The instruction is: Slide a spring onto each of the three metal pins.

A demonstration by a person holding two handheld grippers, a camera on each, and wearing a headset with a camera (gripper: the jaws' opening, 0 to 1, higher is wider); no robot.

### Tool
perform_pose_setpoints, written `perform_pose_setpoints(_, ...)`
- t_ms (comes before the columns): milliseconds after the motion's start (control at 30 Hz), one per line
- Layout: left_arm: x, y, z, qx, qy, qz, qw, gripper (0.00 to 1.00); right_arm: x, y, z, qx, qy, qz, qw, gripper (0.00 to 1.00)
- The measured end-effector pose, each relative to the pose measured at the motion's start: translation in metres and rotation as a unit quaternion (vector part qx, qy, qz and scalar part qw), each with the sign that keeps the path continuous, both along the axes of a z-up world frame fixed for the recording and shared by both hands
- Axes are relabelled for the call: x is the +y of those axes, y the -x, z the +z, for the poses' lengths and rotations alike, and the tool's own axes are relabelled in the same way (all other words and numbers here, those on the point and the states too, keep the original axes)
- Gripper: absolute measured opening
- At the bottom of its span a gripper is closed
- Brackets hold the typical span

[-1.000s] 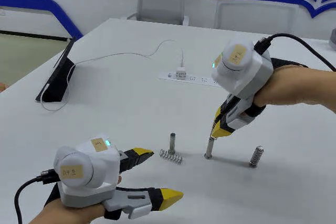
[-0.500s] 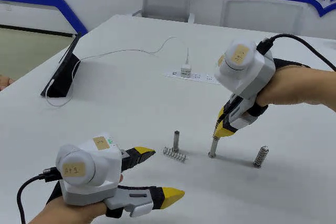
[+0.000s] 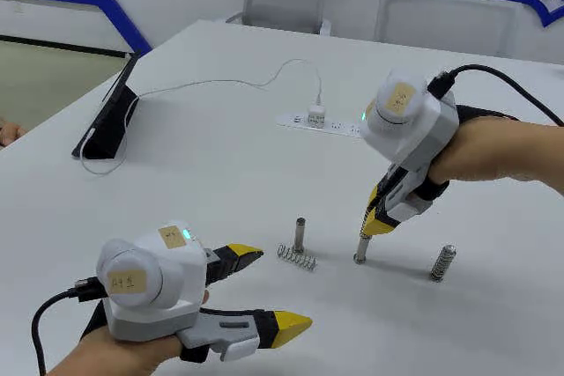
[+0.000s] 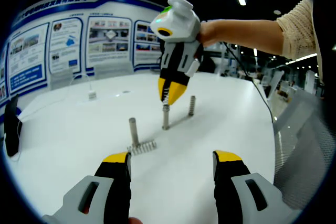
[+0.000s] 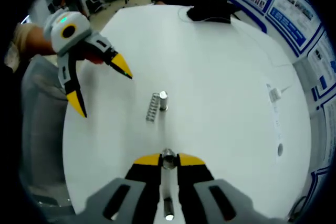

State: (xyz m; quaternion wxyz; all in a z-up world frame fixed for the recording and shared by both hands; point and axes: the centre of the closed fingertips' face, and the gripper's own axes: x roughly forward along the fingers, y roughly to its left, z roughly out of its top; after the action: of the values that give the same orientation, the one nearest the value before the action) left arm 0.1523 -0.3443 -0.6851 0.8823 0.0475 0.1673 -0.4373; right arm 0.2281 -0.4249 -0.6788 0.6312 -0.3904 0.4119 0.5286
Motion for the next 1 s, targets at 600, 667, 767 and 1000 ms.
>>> perform_pose_setpoints(600, 0.001, -0.001, -0.002, 0.004, 0.001, 0.003, 1.0, 0.64, -0.003, -0.004, -0.027, 0.012, 0.015, -0.012, 0.9997, 0.13)
perform_pose_setpoints(667, 0.001, -0.001, -0.002, 0.004, 0.002, 0.004, 1.0, 0.64, -0.002, -0.004, -0.029, 0.013, 0.014, -0.014, 0.9997, 0.13)
perform_pose_setpoints(767, 0.001, 0.0, -0.003, 0.005, 0.002, 0.003, 1.0, 0.64, -0.003, -0.004, -0.032, 0.014, 0.016, -0.016, 0.9996, 0.13)
perform_pose_setpoints(1000, 0.002, 0.0, -0.003, 0.006, 0.002, 0.004, 1.0, 0.64, -0.003, -0.005, -0.038, 0.016, 0.019, -0.02, 0.9995, 0.13)
